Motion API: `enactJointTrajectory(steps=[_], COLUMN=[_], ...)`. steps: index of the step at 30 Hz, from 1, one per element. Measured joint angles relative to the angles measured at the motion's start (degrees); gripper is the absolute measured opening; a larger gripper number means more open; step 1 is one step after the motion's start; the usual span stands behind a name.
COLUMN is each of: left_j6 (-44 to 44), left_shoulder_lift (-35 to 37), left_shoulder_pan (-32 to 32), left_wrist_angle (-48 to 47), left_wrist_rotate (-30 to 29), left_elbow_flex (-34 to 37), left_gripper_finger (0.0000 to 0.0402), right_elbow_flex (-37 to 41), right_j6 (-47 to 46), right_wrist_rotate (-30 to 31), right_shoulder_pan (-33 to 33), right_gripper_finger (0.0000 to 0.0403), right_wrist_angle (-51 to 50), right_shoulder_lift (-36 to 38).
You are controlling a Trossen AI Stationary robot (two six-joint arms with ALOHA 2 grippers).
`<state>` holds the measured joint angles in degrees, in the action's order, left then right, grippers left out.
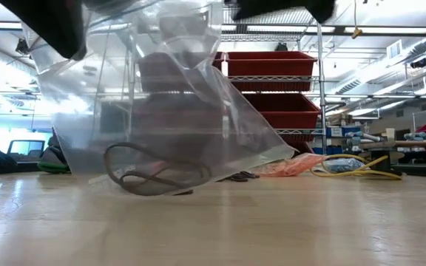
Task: Sort rubber bands
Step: Put the black rubber band into the transparent zip bag
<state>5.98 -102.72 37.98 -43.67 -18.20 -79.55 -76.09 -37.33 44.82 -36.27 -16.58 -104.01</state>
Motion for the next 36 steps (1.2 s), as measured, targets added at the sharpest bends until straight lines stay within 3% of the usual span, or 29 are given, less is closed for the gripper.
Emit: enactJointTrajectory(steps=[4,10,13,16,21,24,29,33,36], left_j6=[0.7,3.3,3.7,3.7,3.7,3.7,3.7,3.6,3.5], left_shoulder_lift=[0.0,0.4,0.5,0.6,0.6,0.6,0.6,0.6,0.6], left_shoulder_pan=[0.4,0.5,0.7,0.7,0.7,0.8,1.0,1.2,1.2], left_wrist_angle=[0.0,-1.2,-1.7,-2.1,-2.6,-2.6,-2.8,-2.8,-2.7], left_wrist_rotate=[-0.1,-0.4,-0.4,-0.6,-0.7,-1.2,-1.2,-1.3,-1.3], left_elbow_flex=[0.0,0.0,0.0,0.0,0.0,0.0,0.0,0.0,0.0], left_gripper_finger=[0.0000,0.0000,0.0000,0.0000,0.0000,0.0000,0.0000,0.0000,0.0000], right_elbow_flex=[4.4,18.0,18.6,15.2,8.3,4.0,2.7,3.0,3.5], right_j6=[-8.1,-3.5,2.2,5.5,10.2,6.7,1.3,-0.8,-6.2], right_wrist_rotate=[-1.6,-7.5,-10.5,-12.9,-13.0,-12.6,-11.4,-8.5,-5.9], right_shoulder_pan=[0.0,3.5,5.4,7.7,10.5,11.3,11.5,10.4,9.5], right_gripper_finger=[0.0105,0.0110,0.0114,0.0117,0.0117,0.0106,0.0014,0.0003,0.0001], right_wrist_angle=[-2.9,24.9,34.2,35.4,32.9,22.8,10.8,3.4,-9.5], right_shoulder_lift=[0.2,-3.0,-8.1,-13.8,-20.5,-21.9,-20.7,-18.2,-15.1])
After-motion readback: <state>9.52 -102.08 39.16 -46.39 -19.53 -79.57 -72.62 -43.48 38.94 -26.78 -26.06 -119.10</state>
